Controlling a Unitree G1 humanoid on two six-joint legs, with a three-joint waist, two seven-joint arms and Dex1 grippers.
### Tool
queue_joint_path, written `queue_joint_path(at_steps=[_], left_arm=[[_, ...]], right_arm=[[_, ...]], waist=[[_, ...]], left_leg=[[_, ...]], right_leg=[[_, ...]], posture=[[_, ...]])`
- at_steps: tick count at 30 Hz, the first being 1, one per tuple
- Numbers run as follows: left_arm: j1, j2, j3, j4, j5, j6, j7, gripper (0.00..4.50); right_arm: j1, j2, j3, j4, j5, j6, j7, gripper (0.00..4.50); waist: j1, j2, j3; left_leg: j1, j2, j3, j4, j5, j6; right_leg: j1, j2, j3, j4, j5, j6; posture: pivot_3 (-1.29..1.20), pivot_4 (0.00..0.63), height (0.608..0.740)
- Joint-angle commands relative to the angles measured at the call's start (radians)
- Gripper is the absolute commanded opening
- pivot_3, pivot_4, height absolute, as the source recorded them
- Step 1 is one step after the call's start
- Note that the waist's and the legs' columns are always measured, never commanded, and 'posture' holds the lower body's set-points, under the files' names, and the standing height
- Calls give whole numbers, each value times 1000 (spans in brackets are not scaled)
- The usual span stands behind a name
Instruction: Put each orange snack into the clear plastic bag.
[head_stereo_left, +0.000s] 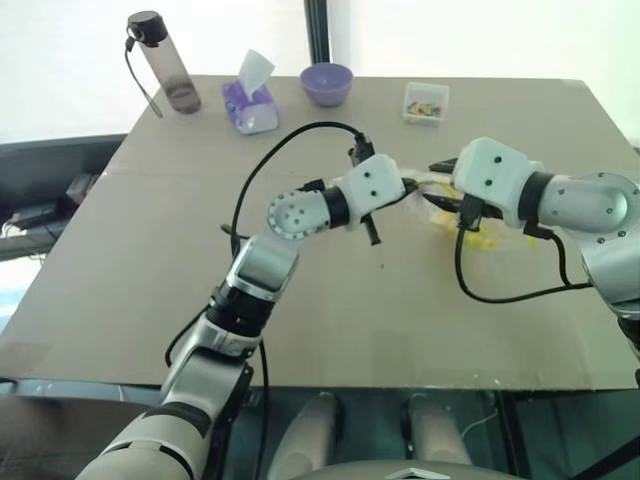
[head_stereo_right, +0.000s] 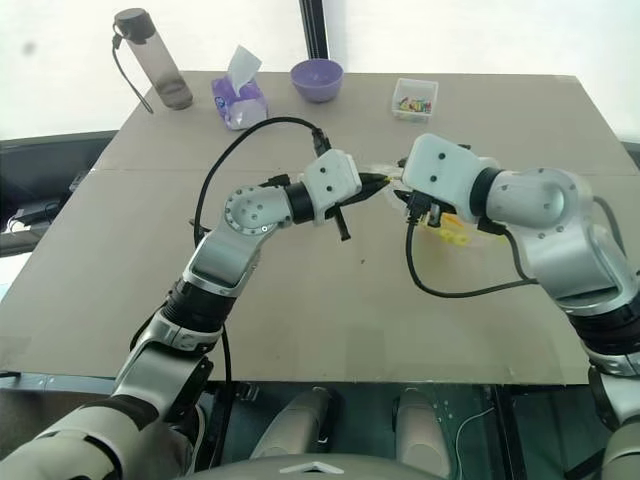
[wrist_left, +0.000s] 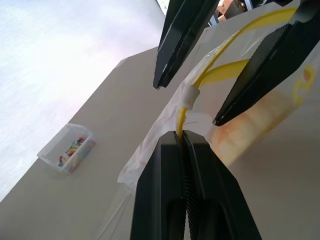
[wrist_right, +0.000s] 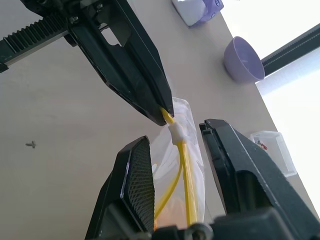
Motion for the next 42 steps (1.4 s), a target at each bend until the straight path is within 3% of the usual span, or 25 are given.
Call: queue_joint_path(at_steps=[1, 2, 3, 4, 15, 18, 19, 32, 42], left_arm=[[-5, -6, 19, -35, -17, -6, 7, 0], [-3, -7, 19, -37, -17, -6, 6, 0], [-3, -8, 20, -36, -16, -6, 5, 0], [-3, -8, 20, -36, -16, -6, 5, 0], [-4, -8, 20, -31, -13, -6, 3, 0], [-6, -9, 19, -26, -13, -9, 2, 0], [-7, -10, 18, -25, -13, -10, 2, 0], [-11, -6, 31, 18, 5, -11, 22, 0], [-53, 18, 99, 153, 52, 73, 202, 0]], right_arm=[[-1, 6, -34, -40, -4, 4, -1, 1853], [0, 7, -33, -39, -6, 4, -1, 1853], [0, 8, -33, -38, -7, 4, -2, 1283], [-2, 11, -35, -38, -8, 6, -3, 1094], [-19, 20, -47, -38, -11, 17, -12, 1094], [-22, 20, -50, -36, -16, 18, -14, 154], [-23, 19, -52, -35, -18, 17, -15, 57], [3, -3, -82, -36, -38, 30, -23, 57], [108, -72, -165, -67, -36, 68, -39, 57]], waist=[[0, 0, 0], [0, 0, 0], [0, 0, 0], [0, 0, 0], [0, 0, 0], [0, 0, 0], [0, 0, 0], [0, 0, 0], [0, 0, 0]], left_leg=[[0, 0, 0, 0, 0, 0], [0, 0, 0, 0, 0, 0], [0, 0, 0, 0, 0, 0], [0, 0, 0, 0, 0, 0], [0, 0, 0, 0, 0, 0], [0, 0, 0, 0, 0, 0], [0, 0, 0, 0, 0, 0], [0, 0, 0, 0, 0, 0], [0, 0, 0, 0, 0, 0]], right_leg=[[0, 0, 0, 0, 0, 0], [0, 0, 0, 0, 0, 0], [0, 0, 0, 0, 0, 0], [0, 0, 0, 0, 0, 0], [0, 0, 0, 0, 0, 0], [0, 0, 0, 0, 0, 0], [0, 0, 0, 0, 0, 0], [0, 0, 0, 0, 0, 0], [0, 0, 0, 0, 0, 0]], posture=[[0, 150, 740], [0, 150, 740], [0, 150, 740], [0, 150, 740], [0, 150, 740], [0, 150, 740], [0, 150, 740], [0, 150, 740], [0, 150, 740]])
